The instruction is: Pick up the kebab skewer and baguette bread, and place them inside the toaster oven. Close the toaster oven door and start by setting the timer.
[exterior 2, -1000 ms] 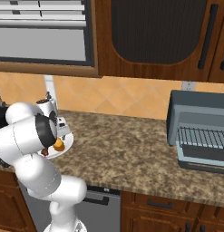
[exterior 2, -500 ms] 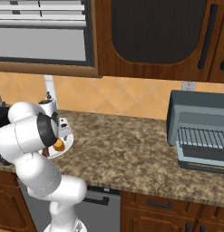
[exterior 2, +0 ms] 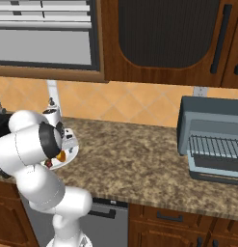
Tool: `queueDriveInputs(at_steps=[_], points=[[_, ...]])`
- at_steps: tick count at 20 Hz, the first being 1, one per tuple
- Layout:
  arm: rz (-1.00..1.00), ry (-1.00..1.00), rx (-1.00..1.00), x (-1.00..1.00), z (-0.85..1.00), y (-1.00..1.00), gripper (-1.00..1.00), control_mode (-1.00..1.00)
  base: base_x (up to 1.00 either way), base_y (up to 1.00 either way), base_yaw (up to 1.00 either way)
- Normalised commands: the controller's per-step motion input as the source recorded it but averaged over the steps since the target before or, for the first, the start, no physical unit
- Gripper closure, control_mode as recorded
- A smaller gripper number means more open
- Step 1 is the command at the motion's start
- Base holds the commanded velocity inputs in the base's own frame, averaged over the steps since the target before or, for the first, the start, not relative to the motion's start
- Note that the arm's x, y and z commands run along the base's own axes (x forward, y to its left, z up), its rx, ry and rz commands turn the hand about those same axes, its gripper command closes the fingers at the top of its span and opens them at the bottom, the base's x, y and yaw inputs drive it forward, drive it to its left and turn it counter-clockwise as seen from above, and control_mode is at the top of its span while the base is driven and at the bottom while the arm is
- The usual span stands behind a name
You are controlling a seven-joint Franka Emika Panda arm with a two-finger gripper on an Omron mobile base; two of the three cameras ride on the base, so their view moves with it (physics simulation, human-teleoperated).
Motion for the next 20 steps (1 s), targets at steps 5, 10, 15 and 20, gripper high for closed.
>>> queueDriveInputs(at_steps=[5,10,15,20], points=[[0.0,0.0,0.0,-0.24,-0.04,0.0,-1.0,-1.0,0.0,0.0,0.0],[0.0,0.03,0.0,0.0,-0.1,0.0,-1.0,-1.0,0.0,0.0,0.0],[0.0,0.01,0.0,0.0,-0.12,0.07,1.0,-1.0,0.0,0.0,0.0],[0.01,0.0,0.0,-0.18,-0.02,0.12,1.0,-1.0,0.0,0.0,0.0]])
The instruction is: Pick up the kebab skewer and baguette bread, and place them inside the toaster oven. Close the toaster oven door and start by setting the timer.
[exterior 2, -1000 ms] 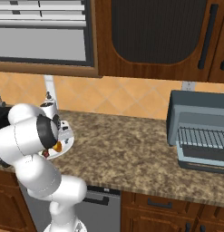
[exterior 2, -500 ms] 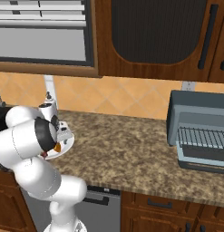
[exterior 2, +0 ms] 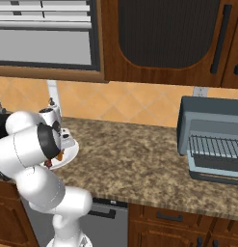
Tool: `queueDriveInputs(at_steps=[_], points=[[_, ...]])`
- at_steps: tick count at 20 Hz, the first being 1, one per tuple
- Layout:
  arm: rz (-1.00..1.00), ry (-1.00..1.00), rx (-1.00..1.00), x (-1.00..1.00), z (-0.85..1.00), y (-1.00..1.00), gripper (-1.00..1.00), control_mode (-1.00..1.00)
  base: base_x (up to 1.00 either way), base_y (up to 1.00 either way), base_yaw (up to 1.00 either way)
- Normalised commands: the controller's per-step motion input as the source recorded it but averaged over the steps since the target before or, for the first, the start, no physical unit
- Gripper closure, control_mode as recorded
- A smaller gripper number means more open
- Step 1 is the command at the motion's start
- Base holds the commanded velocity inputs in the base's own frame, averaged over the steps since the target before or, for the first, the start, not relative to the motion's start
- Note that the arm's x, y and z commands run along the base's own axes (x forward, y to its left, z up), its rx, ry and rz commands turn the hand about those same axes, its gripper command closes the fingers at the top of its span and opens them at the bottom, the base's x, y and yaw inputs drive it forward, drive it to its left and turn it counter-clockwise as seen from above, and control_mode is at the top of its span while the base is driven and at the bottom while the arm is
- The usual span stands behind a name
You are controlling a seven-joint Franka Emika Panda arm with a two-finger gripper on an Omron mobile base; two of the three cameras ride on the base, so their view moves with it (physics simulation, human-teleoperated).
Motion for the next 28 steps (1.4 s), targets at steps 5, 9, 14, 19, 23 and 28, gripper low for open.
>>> queueDriveInputs(at_steps=[5,9,14,19,23,28], points=[[0.0,0.0,0.01,-0.26,0.14,0.0,1.0,-1.0,0.0,0.0,0.0],[-0.06,0.0,0.08,-0.13,0.75,-0.09,1.0,-1.0,0.0,0.0,0.0],[-0.18,0.0,0.14,-0.29,0.89,-0.43,1.0,-1.0,0.0,0.0,0.0],[-0.36,0.0,0.13,-0.53,0.78,-0.64,1.0,-1.0,0.0,0.0,0.0],[-0.51,0.0,0.11,-0.33,0.61,-0.62,1.0,-1.0,0.0,0.0,0.0],[-0.51,0.0,0.08,-0.22,0.56,-0.6,1.0,-1.0,0.0,0.0,0.0]])
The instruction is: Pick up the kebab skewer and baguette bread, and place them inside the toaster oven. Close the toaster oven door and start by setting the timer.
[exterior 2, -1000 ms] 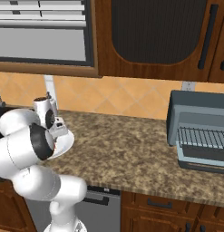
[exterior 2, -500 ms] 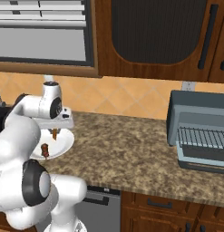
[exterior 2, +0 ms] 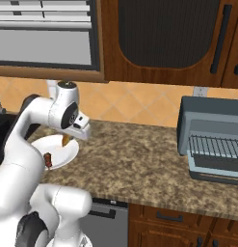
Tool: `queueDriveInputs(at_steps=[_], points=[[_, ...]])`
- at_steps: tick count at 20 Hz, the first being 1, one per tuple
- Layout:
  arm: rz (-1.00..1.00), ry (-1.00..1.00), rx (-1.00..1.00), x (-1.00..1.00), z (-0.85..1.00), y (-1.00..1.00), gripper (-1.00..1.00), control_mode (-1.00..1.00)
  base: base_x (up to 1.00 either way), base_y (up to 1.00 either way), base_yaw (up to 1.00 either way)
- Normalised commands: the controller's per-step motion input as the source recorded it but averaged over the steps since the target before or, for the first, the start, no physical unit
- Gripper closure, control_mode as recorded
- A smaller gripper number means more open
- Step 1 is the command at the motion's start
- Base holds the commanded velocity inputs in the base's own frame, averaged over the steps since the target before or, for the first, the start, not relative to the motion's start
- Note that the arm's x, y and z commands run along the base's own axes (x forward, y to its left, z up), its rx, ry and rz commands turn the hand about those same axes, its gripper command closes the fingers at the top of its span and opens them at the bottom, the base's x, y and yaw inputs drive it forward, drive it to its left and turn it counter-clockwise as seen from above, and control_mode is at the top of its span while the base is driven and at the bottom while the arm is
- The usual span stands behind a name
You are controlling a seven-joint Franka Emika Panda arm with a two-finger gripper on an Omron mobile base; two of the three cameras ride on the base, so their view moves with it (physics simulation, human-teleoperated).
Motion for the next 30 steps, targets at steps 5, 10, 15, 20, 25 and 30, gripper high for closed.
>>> queueDriveInputs(at_steps=[5,10,15,20,25,30], points=[[-0.48,0.0,0.09,-0.21,0.56,-0.72,1.0,-1.0,0.0,0.0,0.0],[-0.5,0.0,0.05,-0.09,0.44,-0.74,1.0,-1.0,0.0,0.0,0.0],[-0.5,0.0,0.02,-0.01,0.4,-0.78,1.0,-1.0,0.0,0.0,0.0],[-0.49,-0.01,0.0,-0.01,0.17,-0.75,1.0,-1.0,0.0,0.0,0.0],[-0.43,0.0,0.04,-0.31,0.02,-0.88,1.0,-1.0,0.0,0.0,0.0],[-0.13,-0.03,0.09,-0.08,0.01,-0.94,1.0,-1.0,0.0,0.0,0.0]])
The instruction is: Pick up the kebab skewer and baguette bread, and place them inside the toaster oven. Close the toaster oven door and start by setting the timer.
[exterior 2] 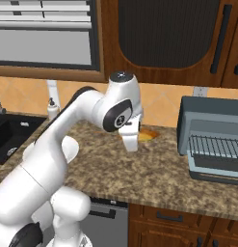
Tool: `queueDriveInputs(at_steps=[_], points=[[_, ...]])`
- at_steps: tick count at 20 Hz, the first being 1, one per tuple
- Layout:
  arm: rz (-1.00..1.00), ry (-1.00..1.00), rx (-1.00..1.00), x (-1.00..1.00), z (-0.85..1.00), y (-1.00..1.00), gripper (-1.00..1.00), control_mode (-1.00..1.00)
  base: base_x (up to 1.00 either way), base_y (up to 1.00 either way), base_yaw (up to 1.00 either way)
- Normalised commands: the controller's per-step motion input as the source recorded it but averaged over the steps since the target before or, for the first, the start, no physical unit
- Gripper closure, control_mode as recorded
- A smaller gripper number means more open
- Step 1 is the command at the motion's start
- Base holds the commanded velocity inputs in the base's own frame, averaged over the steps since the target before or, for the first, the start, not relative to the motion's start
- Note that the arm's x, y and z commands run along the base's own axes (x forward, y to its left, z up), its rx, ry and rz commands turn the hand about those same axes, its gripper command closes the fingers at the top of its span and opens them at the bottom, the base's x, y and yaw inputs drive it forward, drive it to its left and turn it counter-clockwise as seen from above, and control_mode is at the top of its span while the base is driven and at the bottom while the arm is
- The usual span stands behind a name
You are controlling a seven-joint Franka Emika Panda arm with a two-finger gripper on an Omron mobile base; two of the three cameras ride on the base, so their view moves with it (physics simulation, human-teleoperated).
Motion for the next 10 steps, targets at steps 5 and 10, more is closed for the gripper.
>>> queueDriveInputs(at_steps=[5,10], points=[[0.05,-0.06,0.09,0.01,0.0,-0.84,1.0,-1.0,0.0,0.0,0.0],[0.04,-0.04,0.07,0.07,0.0,-0.74,1.0,-1.0,0.0,0.0,0.0]])
